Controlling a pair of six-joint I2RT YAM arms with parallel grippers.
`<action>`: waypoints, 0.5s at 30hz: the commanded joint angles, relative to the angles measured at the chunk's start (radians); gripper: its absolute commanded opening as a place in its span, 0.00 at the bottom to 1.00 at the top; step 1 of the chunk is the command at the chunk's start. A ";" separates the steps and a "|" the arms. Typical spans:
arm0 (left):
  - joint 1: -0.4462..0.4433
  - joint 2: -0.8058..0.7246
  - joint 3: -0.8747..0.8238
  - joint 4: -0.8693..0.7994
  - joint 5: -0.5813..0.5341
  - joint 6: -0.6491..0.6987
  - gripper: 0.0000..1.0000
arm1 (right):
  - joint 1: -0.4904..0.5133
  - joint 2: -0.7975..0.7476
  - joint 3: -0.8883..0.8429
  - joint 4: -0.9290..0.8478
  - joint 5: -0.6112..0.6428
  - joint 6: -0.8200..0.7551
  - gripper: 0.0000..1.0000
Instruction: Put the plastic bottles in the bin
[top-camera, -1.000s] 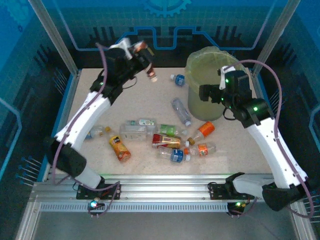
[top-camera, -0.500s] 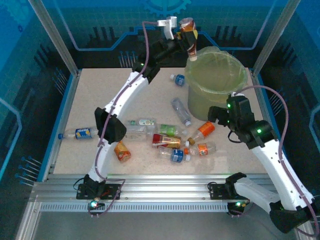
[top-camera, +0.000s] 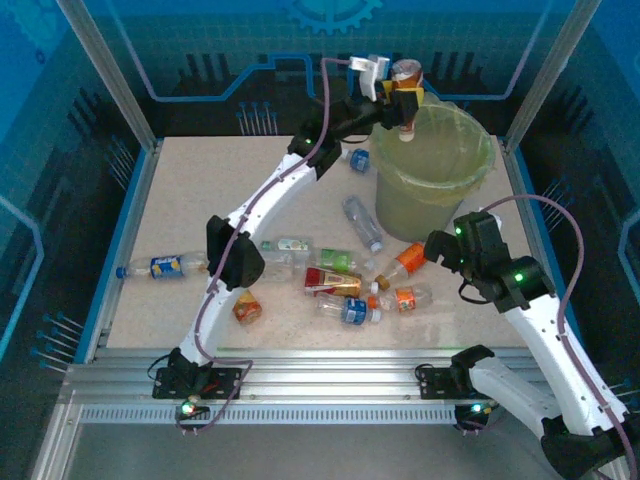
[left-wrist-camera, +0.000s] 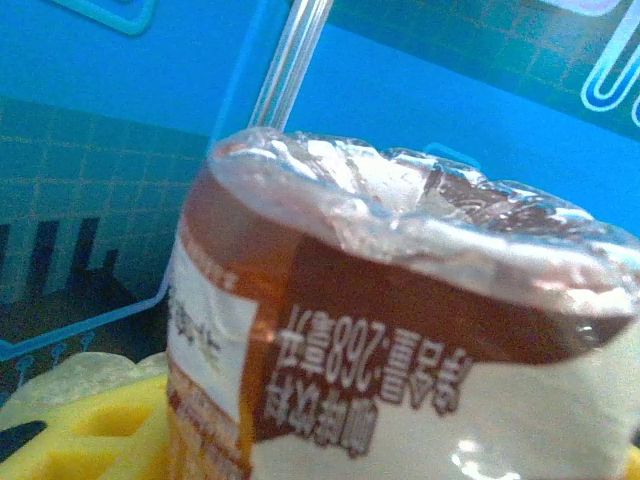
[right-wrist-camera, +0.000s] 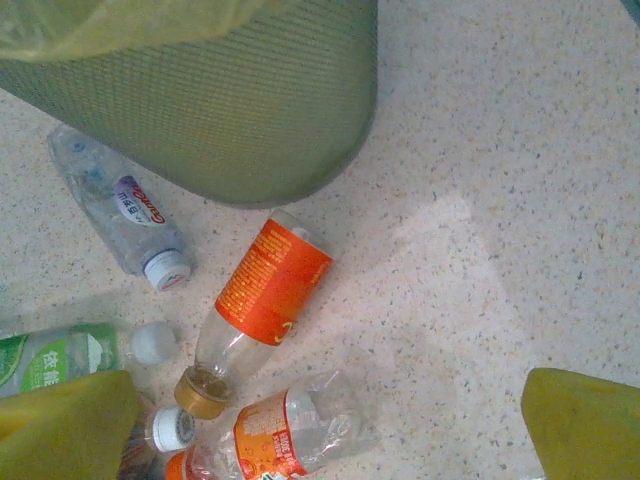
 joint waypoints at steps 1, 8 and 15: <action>-0.014 0.031 -0.034 0.026 0.028 0.049 0.42 | -0.017 -0.013 -0.038 -0.047 -0.046 0.091 1.00; -0.046 0.065 -0.044 -0.043 0.019 0.140 0.47 | -0.021 -0.031 -0.121 -0.040 -0.138 0.148 1.00; -0.048 0.097 -0.044 -0.061 0.013 0.148 0.56 | -0.030 -0.057 -0.215 -0.011 -0.233 0.195 1.00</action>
